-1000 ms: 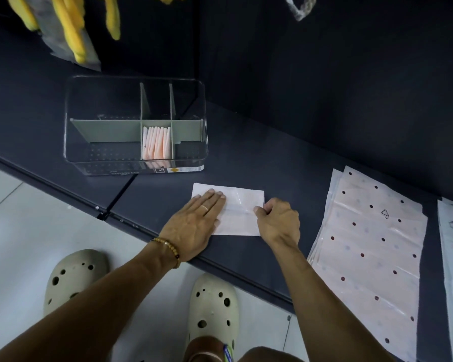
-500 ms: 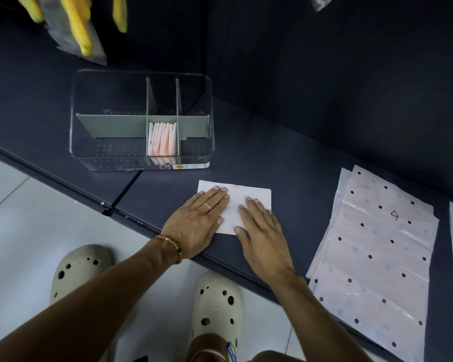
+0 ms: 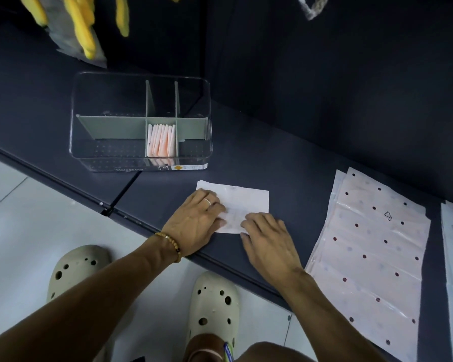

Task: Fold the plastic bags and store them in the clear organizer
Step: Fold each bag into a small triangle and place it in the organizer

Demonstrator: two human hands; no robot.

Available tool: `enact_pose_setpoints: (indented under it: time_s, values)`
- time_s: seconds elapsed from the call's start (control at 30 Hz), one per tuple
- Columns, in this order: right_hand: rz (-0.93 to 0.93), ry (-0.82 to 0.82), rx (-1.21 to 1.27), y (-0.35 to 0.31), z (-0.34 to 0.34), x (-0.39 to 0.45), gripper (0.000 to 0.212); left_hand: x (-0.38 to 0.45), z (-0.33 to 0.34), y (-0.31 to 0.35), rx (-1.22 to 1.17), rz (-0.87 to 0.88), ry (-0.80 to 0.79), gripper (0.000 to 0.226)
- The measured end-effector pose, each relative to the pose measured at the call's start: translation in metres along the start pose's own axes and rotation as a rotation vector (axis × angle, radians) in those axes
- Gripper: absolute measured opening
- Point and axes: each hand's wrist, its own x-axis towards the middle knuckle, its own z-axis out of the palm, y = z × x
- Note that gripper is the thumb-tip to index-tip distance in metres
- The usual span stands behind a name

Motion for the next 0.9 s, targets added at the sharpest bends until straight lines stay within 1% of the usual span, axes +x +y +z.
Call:
enact_pose_setpoints:
  time_s: [0.07,0.13,0.2,0.27,0.3,0.33,0.4,0.43,0.5,0.57,0.63,0.8,0.9]
  values:
    - [0.009,0.004,-0.012,-0.001,-0.002,0.005,0.007,-0.001,-0.005,-0.001,0.072,0.037,-0.054,0.048]
    - [0.042,0.013,0.013,0.0,-0.004,0.01,0.008,-0.003,-0.008,-0.004,0.117,0.049,-0.098,0.054]
    - [0.1,0.008,0.085,0.0,-0.006,0.016,0.011,-0.005,-0.01,-0.004,0.113,0.057,-0.046,0.042]
    - [0.17,-0.015,0.2,0.003,-0.008,0.02,0.02,-0.004,-0.014,-0.002,0.084,0.029,0.055,0.028]
    - [0.207,-0.032,0.267,0.006,-0.009,0.022,0.023,-0.004,-0.015,-0.002,0.044,-0.014,0.09,0.022]
    - [0.246,-0.038,0.336,0.009,-0.01,0.022,0.021,-0.004,-0.018,-0.002,-0.025,-0.076,0.1,0.018]
    - [0.36,-0.015,0.482,0.016,-0.011,0.023,0.008,-0.004,-0.019,-0.005,-0.201,-0.24,0.047,0.02]
    - [0.435,-0.013,0.546,0.019,-0.012,0.025,0.004,-0.004,-0.018,-0.008,-0.25,-0.312,0.021,0.021]
    - [0.554,-0.053,0.631,0.022,-0.012,0.029,0.008,-0.004,-0.018,-0.012,-0.294,-0.424,0.029,0.023]
    - [0.619,-0.085,0.671,0.024,-0.011,0.034,0.008,-0.003,-0.017,-0.014,-0.29,-0.531,0.059,0.024]
    - [0.681,-0.082,0.695,0.025,-0.009,0.039,0.004,0.0,-0.015,-0.015,-0.248,-0.613,0.06,0.025]
    - [0.793,-0.111,0.613,0.022,-0.005,0.053,0.009,0.011,-0.01,-0.014,-0.111,-0.71,0.036,0.028]
    - [0.824,-0.13,0.564,0.02,-0.004,0.058,0.01,0.017,-0.009,-0.015,-0.086,-0.764,0.006,0.03]
